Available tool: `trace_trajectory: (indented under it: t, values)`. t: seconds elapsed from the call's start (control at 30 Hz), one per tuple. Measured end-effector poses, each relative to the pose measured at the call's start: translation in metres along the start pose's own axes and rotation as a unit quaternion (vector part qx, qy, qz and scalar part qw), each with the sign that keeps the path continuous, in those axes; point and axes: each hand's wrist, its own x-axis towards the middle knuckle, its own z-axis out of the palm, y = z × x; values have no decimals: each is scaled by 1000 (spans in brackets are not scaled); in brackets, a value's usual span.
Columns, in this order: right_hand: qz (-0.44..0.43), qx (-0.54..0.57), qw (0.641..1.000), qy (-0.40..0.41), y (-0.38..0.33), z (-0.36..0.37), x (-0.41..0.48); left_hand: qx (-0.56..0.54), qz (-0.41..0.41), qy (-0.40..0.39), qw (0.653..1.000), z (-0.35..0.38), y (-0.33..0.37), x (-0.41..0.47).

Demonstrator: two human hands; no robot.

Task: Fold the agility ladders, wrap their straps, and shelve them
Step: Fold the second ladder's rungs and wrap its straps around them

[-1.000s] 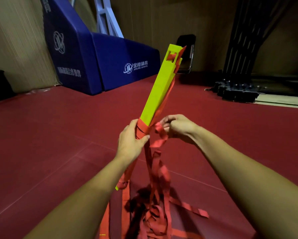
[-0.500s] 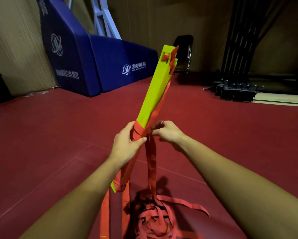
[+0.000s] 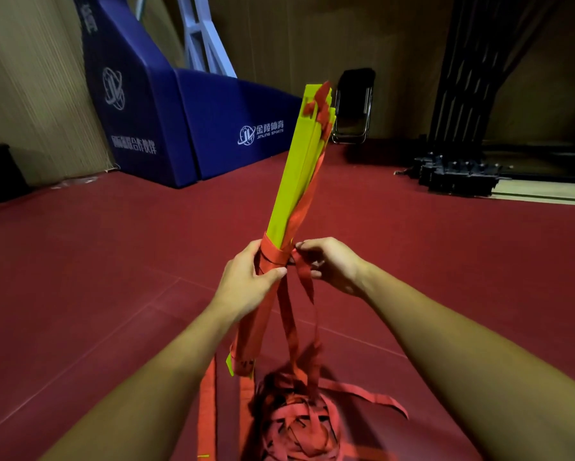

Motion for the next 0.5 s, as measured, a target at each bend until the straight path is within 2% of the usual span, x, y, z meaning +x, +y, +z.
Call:
trace_trajectory:
  t: [0.5]
  values:
    - [-6,-60,998,2,16,3,7,-8,-28,-19,999,-6,4,-4]
